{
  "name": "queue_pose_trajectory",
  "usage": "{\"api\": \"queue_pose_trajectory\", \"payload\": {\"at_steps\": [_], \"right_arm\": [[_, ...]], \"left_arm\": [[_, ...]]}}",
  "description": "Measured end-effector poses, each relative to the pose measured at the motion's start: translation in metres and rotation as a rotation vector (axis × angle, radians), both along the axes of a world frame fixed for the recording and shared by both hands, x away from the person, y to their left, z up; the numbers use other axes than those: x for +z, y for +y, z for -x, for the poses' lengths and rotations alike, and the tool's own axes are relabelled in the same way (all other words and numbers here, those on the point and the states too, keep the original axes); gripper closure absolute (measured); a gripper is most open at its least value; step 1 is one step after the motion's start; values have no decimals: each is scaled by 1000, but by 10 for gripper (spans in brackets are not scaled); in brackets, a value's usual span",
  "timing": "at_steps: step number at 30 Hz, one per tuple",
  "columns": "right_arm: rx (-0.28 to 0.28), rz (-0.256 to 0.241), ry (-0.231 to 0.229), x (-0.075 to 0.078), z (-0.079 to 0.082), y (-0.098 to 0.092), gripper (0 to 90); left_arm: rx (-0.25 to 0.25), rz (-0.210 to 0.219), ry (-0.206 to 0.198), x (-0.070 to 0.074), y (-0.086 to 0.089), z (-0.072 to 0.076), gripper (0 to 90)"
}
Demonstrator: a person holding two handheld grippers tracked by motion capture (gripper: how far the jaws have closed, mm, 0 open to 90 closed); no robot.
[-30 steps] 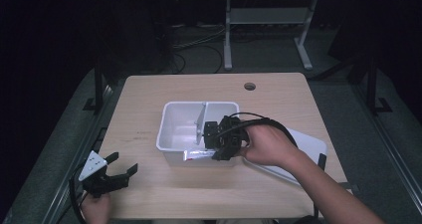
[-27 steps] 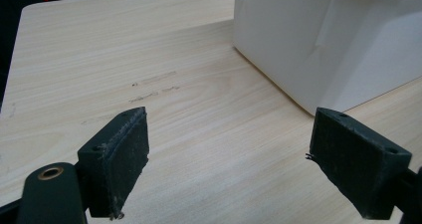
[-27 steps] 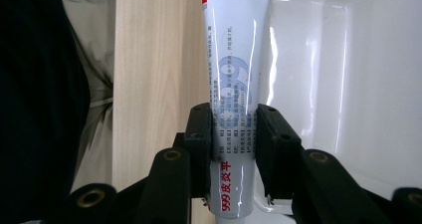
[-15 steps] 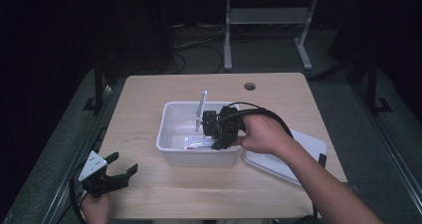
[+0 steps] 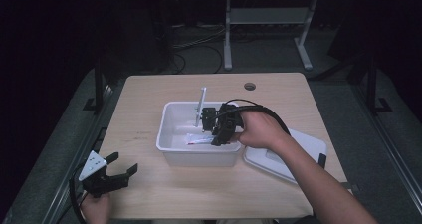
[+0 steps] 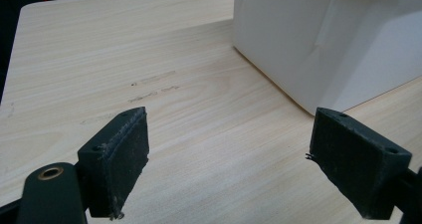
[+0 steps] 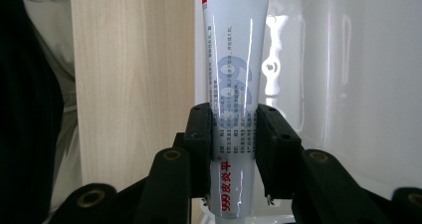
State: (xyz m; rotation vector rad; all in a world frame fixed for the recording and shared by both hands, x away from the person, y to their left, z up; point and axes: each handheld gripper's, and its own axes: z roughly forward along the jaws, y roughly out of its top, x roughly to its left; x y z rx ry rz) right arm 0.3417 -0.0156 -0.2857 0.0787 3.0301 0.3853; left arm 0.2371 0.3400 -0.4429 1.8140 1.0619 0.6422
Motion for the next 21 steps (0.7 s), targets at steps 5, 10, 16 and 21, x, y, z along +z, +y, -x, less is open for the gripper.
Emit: {"api": "queue_pose_trajectory", "payload": {"at_steps": [5, 10, 16, 21], "right_arm": [[-7, -4, 14, -6, -7, 0, 692], [-19, -4, 28, -14, -12, -1, 691], [-25, 3, 38, -20, -15, -1, 691], [-29, 8, 41, -25, -18, 1, 691]], "left_arm": [[0, 2, 1, 0, 1, 0, 151], [0, 1, 1, 0, 0, 0, 150], [0, 0, 1, 0, 0, 0, 151], [-2, -3, 2, 0, 0, 0, 150]]}}
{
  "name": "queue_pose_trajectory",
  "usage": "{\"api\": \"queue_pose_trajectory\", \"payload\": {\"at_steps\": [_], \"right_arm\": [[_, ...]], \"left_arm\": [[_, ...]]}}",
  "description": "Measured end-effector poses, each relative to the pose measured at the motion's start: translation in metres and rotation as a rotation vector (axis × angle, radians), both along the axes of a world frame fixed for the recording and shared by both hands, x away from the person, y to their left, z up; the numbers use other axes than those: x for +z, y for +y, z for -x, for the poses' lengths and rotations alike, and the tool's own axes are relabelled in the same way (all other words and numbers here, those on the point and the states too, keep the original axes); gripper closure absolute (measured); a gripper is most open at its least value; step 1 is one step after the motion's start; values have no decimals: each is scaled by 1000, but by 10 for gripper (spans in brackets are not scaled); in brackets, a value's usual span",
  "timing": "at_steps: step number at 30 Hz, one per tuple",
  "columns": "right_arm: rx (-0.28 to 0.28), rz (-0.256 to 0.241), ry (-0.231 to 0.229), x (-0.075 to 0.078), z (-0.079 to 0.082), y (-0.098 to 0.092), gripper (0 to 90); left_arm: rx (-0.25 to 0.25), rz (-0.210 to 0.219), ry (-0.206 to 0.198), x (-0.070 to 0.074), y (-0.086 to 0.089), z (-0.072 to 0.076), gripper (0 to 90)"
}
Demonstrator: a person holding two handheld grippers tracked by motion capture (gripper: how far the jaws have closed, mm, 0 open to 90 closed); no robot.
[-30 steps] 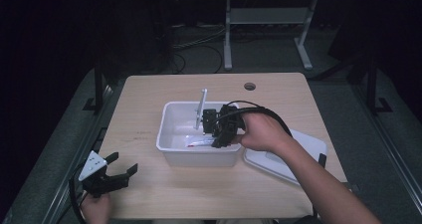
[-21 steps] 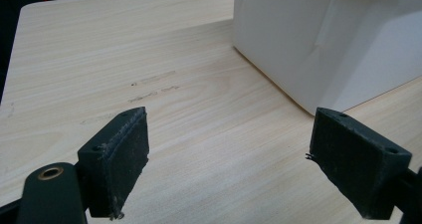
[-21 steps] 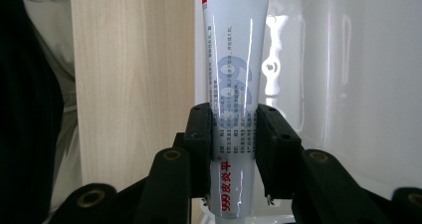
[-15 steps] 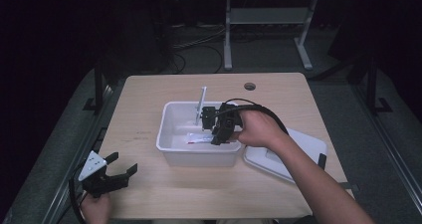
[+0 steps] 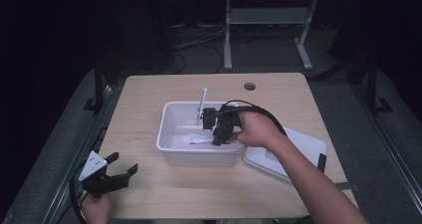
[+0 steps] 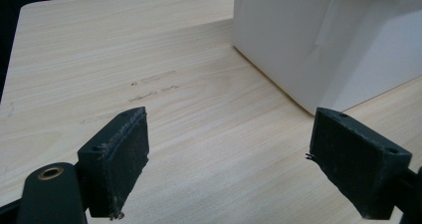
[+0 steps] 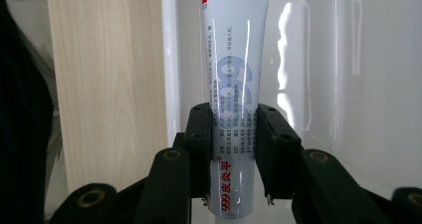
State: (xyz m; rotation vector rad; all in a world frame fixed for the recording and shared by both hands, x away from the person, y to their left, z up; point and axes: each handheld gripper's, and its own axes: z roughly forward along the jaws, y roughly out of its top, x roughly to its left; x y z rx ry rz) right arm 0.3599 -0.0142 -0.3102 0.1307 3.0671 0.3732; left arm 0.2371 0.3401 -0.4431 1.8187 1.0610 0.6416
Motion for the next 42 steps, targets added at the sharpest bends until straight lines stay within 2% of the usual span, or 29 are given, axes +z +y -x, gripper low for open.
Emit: {"api": "queue_pose_trajectory", "payload": {"at_steps": [16, 32, 42], "right_arm": [[-5, 12, 32, -20, -8, 1, 691], [-21, 29, 54, -30, -13, 5, 691], [-33, 26, 71, -39, -16, 1, 691]], "left_arm": [[-1, 0, 2, 0, 0, 0, 151], [0, 0, 0, 0, 0, 0, 151], [-1, -1, 2, 0, -1, 0, 151]]}}
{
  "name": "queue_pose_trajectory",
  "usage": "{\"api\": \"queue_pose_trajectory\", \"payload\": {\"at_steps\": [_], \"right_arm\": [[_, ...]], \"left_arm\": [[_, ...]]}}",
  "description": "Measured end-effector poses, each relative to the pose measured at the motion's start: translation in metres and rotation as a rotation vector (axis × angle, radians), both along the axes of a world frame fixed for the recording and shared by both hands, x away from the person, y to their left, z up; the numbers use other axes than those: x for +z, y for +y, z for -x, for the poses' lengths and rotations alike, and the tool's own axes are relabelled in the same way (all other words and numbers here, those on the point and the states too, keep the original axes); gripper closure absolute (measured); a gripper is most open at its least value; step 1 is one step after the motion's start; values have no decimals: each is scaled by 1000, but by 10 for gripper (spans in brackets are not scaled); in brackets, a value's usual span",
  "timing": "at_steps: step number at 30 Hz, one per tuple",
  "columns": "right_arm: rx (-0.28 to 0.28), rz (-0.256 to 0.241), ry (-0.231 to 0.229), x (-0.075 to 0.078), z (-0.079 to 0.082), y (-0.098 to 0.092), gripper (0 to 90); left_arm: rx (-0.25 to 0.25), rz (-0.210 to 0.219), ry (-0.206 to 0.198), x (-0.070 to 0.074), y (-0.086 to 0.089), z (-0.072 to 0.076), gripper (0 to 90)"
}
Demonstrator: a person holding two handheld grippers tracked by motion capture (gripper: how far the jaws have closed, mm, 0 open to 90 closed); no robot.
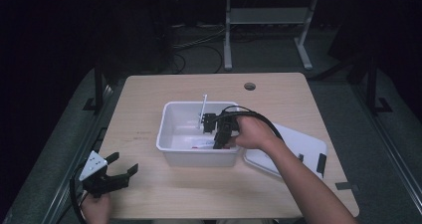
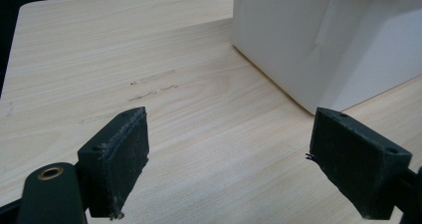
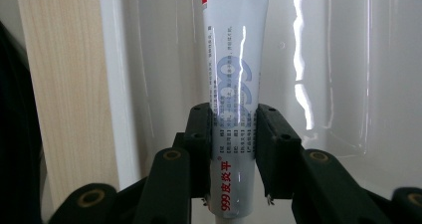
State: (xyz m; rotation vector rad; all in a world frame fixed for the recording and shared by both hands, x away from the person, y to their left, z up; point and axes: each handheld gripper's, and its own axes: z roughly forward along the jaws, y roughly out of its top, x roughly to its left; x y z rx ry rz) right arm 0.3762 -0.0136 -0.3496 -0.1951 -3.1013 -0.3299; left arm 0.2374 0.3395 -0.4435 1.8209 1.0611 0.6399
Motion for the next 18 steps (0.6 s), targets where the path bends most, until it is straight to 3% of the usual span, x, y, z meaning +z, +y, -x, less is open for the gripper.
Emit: {"api": "queue_pose_trajectory", "payload": {"at_steps": [12, 18], "right_arm": [[-14, 4, 14, -3, -2, 0, 678], [-15, -22, 8, 1, -1, 0, 648]], "left_arm": [[0, 0, -1, 0, 1, 0, 151], [2, 0, -1, 0, 1, 0, 151]]}}
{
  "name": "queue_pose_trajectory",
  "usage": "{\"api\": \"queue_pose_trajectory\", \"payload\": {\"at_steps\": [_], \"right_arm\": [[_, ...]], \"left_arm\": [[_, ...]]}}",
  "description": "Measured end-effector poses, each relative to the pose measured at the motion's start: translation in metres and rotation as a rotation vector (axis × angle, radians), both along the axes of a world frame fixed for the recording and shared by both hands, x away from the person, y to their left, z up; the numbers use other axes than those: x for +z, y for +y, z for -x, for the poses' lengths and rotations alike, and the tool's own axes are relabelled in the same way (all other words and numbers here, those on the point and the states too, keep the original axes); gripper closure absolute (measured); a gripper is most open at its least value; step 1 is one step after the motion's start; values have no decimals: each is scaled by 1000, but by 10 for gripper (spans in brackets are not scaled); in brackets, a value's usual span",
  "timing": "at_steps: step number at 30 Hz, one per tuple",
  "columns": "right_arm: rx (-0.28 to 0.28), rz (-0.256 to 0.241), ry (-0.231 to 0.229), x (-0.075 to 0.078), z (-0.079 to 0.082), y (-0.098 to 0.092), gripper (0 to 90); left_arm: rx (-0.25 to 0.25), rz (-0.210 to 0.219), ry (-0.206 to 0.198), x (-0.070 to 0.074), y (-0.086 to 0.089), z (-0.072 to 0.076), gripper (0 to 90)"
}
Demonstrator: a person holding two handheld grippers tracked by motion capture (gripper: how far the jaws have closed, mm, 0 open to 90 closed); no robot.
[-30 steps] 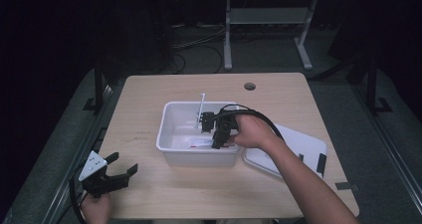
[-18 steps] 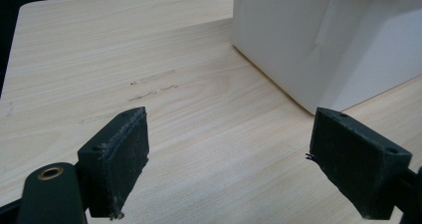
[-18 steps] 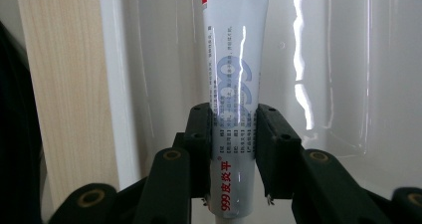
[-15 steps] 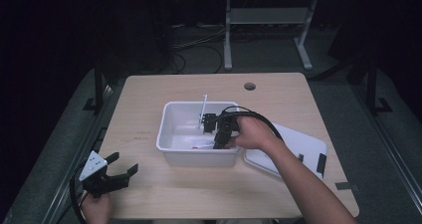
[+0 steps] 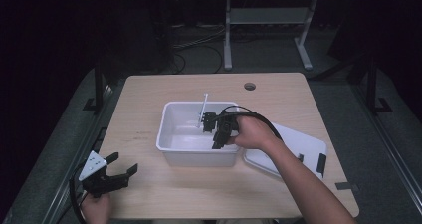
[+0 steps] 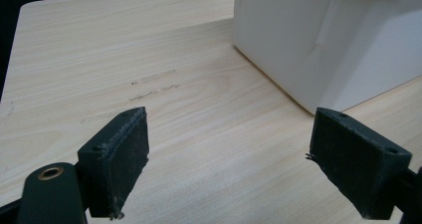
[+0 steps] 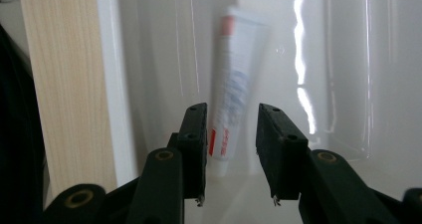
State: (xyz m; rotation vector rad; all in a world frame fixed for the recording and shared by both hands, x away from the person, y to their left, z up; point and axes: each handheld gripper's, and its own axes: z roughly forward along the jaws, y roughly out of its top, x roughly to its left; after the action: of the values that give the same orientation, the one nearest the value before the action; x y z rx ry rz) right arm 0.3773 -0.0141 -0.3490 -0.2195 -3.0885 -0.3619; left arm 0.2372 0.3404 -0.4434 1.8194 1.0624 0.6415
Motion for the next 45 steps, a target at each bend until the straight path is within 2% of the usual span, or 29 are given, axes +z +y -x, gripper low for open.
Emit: {"api": "queue_pose_trajectory", "payload": {"at_steps": [6, 13, 18, 24, 33, 40, 45], "right_arm": [[-9, -22, -14, 7, 1, -5, 648], [-28, -69, -37, 28, 3, -16, 640], [-35, -75, -50, 35, 5, -22, 624], [-41, -96, -73, 53, 10, -31, 591], [-65, -101, -100, 69, 15, -47, 557], [-96, -114, -116, 78, 18, -67, 537], [-123, -100, -130, 82, 19, -83, 524]], "left_arm": [[-1, 2, 2, 0, 0, 0, 150], [0, 3, 4, 0, -2, 0, 150], [-3, -2, 2, 0, -2, 0, 150], [0, 0, 1, 0, -2, 0, 150], [-2, -3, 0, 0, -2, 0, 150], [-3, -9, 2, 0, -2, -1, 151], [-3, -10, 3, 0, -3, 0, 150]]}}
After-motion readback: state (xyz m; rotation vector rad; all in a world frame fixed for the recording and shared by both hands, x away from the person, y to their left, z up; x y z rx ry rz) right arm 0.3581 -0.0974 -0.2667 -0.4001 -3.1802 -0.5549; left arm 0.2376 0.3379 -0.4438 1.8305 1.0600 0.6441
